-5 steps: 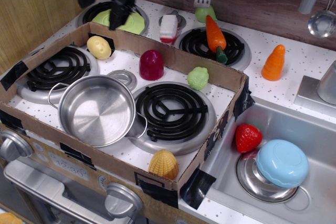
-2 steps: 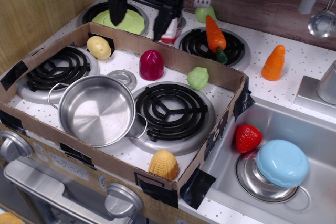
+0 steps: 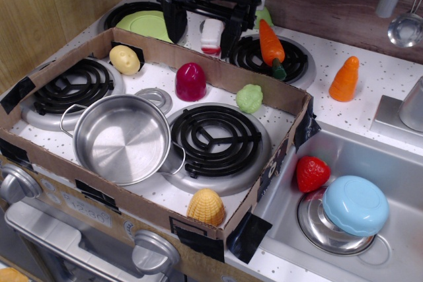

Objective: Put broccoli in pot

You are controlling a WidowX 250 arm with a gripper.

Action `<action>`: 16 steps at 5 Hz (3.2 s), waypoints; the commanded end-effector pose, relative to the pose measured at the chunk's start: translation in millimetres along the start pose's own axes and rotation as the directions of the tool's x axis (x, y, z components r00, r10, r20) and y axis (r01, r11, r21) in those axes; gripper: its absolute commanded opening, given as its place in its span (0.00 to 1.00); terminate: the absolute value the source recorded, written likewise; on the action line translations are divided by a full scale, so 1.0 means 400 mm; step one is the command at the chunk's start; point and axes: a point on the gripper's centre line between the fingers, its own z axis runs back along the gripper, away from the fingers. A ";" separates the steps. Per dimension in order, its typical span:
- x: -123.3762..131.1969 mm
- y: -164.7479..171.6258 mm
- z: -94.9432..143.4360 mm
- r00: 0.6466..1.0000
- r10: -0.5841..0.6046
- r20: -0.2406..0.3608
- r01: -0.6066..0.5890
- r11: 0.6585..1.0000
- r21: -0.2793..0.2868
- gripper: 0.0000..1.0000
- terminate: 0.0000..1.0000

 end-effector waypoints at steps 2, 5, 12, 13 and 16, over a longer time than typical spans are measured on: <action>0.043 -0.076 -0.033 0.976 -0.122 0.178 0.137 0.988 -0.075 1.00 0.00; 0.047 -0.153 -0.070 0.972 -0.164 0.170 0.184 0.977 -0.109 1.00 0.00; 0.072 -0.124 -0.144 0.972 -0.181 0.148 0.178 0.983 0.034 0.00 0.00; 0.059 -0.107 -0.066 0.977 -0.150 0.151 0.140 0.988 0.072 0.00 0.00; 0.012 -0.012 0.022 0.992 -0.108 0.072 0.094 0.980 0.178 0.00 0.00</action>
